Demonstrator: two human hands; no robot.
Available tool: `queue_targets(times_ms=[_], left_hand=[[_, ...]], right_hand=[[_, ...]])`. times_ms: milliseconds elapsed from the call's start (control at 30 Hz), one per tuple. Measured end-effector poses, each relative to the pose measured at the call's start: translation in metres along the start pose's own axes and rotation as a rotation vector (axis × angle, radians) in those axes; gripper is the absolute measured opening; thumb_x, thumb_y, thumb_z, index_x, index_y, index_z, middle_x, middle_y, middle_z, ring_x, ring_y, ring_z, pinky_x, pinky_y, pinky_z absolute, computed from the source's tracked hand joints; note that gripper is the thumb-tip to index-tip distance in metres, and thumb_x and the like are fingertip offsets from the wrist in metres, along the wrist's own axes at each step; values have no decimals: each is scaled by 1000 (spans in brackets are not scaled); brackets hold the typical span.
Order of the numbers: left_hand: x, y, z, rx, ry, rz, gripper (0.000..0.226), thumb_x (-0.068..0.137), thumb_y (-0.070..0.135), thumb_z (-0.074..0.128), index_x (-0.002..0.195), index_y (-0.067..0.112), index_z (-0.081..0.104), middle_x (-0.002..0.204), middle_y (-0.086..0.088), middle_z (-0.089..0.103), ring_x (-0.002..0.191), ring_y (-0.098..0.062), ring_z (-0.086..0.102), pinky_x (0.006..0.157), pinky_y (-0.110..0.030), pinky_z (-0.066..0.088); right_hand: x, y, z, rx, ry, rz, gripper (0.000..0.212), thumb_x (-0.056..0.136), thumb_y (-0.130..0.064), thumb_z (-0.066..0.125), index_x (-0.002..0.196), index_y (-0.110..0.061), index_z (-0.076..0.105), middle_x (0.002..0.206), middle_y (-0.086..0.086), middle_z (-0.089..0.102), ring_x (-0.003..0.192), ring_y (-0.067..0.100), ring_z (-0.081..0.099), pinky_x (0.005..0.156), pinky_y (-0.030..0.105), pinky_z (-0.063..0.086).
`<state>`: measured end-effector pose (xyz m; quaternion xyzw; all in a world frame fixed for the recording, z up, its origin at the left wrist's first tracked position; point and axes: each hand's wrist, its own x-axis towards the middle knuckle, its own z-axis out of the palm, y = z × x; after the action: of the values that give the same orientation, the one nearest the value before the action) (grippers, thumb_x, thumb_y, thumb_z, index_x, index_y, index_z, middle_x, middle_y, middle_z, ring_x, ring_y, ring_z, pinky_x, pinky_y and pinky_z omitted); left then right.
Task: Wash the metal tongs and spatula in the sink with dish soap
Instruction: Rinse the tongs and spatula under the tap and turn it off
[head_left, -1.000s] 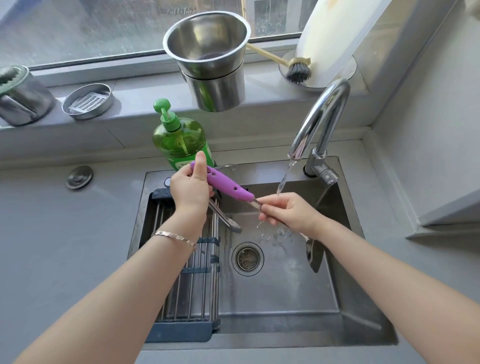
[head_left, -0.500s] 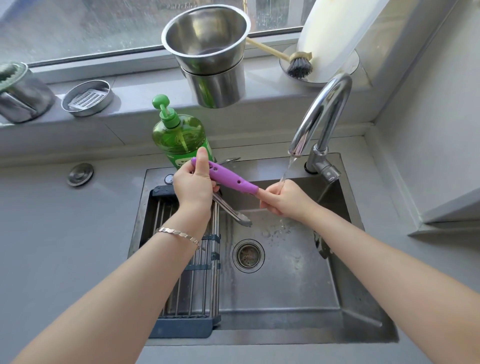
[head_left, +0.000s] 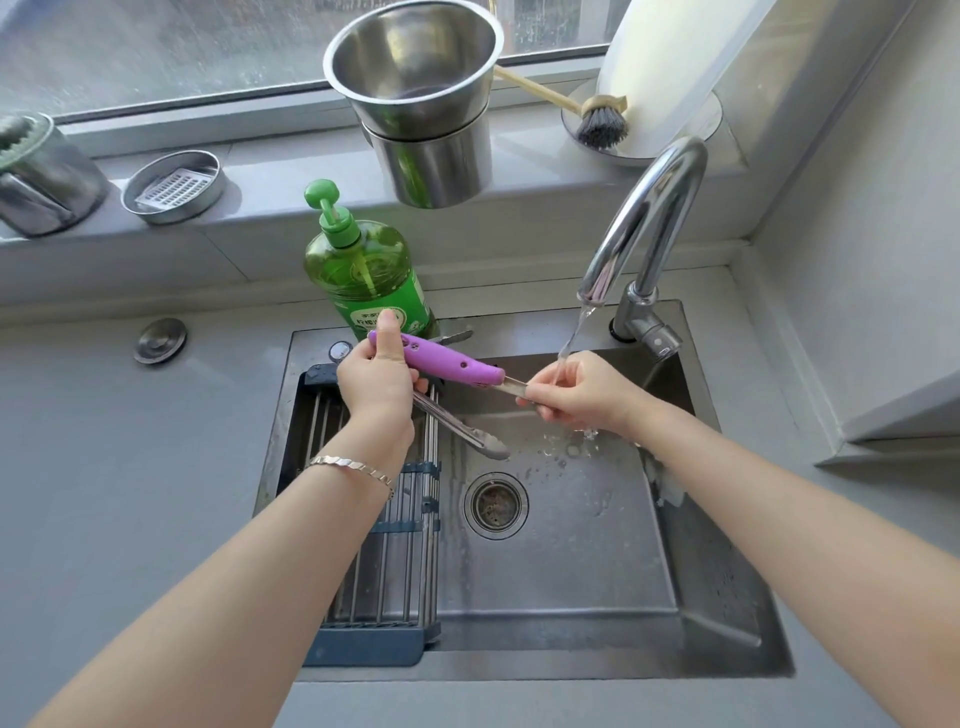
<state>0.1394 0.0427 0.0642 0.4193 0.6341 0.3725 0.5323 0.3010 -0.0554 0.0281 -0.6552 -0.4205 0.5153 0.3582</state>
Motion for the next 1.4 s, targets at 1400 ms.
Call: queue_targets(times_ms=[1400], left_hand=[[5, -21, -35, -131, 87, -151, 34, 93, 42, 51, 72, 15, 48, 66, -3, 52, 39, -6, 43, 45, -18, 41]], right_hand=[[-9, -4, -29, -510, -226, -8, 29, 88, -13, 55, 62, -22, 65, 59, -4, 65, 45, 2, 49, 56, 16, 41]])
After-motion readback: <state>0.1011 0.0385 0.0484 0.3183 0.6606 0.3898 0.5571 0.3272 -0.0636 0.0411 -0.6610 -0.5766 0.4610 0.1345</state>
